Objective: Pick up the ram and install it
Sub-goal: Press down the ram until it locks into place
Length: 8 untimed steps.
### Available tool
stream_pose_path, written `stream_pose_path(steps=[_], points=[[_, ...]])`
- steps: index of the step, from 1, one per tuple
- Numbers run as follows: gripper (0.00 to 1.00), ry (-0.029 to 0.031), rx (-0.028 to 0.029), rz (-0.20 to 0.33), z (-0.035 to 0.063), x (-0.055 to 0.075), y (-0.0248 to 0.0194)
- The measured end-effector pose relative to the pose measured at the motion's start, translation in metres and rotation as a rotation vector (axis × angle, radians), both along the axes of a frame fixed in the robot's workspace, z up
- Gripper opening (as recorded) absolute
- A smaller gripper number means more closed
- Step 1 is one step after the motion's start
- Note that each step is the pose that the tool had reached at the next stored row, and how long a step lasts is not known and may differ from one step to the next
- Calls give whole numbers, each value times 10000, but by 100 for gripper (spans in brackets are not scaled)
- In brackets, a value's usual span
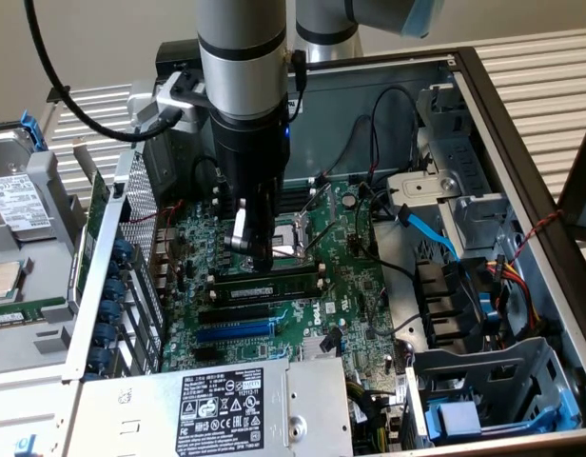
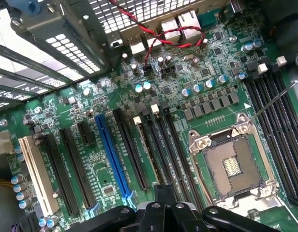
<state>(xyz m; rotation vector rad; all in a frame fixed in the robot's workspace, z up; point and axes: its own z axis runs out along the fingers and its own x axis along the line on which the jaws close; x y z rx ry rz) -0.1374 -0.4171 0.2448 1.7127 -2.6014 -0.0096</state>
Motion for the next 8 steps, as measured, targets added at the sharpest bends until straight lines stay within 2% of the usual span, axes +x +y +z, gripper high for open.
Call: stream_pose_path(steps=[8], points=[[11,0,-1,-1033,0,0,0]])
